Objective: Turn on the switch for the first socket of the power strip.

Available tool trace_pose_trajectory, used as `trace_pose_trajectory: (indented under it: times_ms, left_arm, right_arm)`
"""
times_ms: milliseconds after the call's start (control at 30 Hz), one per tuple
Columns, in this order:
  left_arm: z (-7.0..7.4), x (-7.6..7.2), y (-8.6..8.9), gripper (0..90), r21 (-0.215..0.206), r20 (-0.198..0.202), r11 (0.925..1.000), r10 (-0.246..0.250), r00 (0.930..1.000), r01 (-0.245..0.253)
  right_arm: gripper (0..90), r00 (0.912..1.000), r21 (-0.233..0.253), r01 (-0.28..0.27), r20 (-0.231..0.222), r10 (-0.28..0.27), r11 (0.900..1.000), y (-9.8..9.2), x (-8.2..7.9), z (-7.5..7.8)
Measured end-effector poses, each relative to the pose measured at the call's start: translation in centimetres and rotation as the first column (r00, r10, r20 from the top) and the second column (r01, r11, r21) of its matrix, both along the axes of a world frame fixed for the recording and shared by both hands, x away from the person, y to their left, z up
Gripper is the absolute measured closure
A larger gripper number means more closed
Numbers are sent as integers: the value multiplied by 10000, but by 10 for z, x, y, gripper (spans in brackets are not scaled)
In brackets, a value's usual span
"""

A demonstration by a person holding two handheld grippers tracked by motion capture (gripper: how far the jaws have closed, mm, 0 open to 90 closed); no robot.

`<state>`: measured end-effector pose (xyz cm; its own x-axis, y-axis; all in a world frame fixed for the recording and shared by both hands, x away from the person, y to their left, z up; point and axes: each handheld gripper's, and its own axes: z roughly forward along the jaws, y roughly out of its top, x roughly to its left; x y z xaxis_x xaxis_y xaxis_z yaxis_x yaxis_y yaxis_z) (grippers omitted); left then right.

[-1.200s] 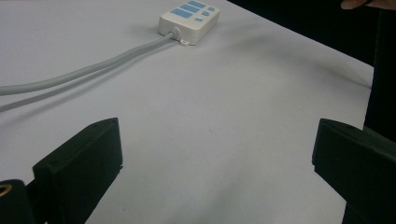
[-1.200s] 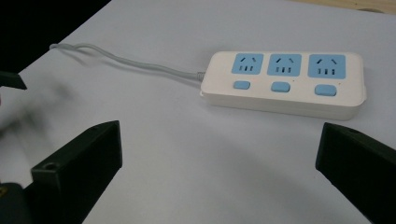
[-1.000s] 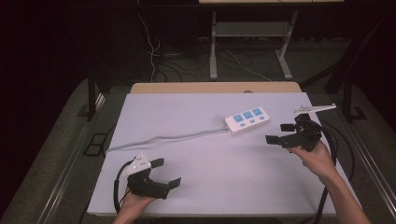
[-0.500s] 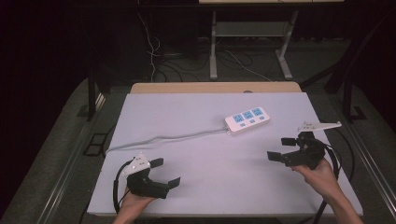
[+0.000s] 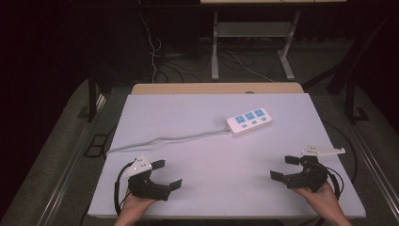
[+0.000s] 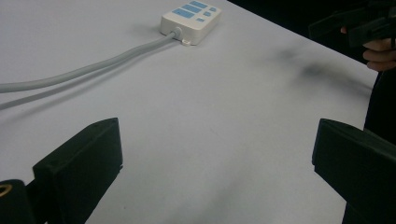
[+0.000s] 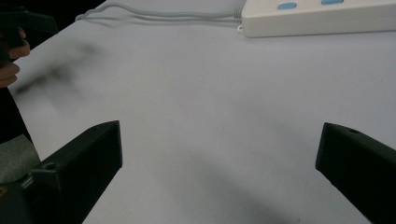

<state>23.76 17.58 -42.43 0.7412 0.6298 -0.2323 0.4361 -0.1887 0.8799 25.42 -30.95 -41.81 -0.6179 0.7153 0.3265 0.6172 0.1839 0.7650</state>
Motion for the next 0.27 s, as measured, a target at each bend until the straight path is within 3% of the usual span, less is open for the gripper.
trace_pose_trajectory:
  times_ms: [267]
  left_arm:
    - [0, 1, 0, 1, 33, -34, 10000, 20, 10000, -20]
  right_arm:
    - [3, 9999, 166, -49, 113, 47, 9999, 0, -11, -18]
